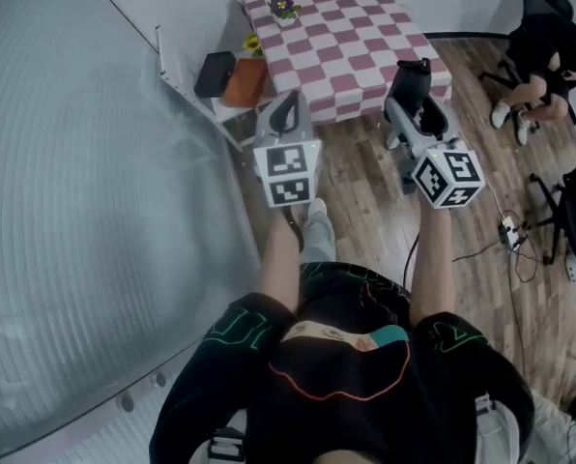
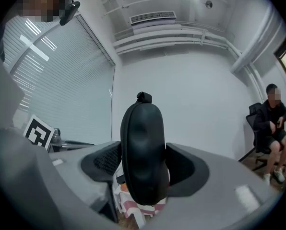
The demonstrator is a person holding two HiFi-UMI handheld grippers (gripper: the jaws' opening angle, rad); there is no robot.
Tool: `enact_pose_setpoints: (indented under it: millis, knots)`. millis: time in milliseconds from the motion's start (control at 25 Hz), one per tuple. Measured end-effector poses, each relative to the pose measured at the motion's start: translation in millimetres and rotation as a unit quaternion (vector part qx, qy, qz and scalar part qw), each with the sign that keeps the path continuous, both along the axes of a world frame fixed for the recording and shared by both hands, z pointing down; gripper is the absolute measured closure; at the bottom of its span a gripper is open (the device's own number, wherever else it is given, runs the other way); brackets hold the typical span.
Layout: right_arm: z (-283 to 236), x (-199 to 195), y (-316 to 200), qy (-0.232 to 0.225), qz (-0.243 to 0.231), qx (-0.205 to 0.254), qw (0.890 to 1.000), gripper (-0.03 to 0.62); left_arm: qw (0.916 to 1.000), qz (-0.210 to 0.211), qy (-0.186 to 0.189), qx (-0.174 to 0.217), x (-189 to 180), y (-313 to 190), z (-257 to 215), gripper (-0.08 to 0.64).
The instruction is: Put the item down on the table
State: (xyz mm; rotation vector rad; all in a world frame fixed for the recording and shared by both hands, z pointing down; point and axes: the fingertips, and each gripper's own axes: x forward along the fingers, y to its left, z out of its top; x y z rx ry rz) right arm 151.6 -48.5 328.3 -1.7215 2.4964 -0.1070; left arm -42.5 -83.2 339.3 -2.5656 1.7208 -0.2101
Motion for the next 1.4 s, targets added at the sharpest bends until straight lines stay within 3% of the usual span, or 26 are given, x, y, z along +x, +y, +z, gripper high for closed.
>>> enact_pose_setpoints:
  millis: [200, 440, 680, 840, 1080, 1280, 1400]
  knots:
    - [33, 1, -60, -0.001, 0.009, -0.039, 0.999, 0.301, 0.9986, 0.012, 0.020, -0.047, 4, -68, 37, 0.551]
    - [58, 5, -134, -0.004, 0.030, -0.077, 0.997, 0.301, 0.9966, -0.003, 0.041, -0.071, -10, -146, 66, 0.551]
    - [64, 8, -186, 0.024, 0.049, -0.094, 0.994, 0.301, 0.9944, 0.027, 0.048, -0.090, 7, -206, 74, 0.551]
    - [61, 17, -206, 0.024, 0.066, -0.089, 0.994, 0.301, 0.9933, 0.050, 0.049, -0.091, 21, -233, 77, 0.551]
    - [78, 42, -215, 0.023, 0.097, -0.118, 0.988, 0.301, 0.9898, 0.061, 0.055, -0.116, 24, -256, 91, 0.551]
    - [83, 38, -239, 0.026, 0.084, -0.126, 0.988, 0.301, 0.9873, 0.076, 0.051, -0.130, 34, -264, 102, 0.551]
    - [87, 30, -253, 0.032, 0.067, -0.133, 0.988, 0.301, 0.9867, 0.062, 0.055, -0.140, 25, -276, 107, 0.551]
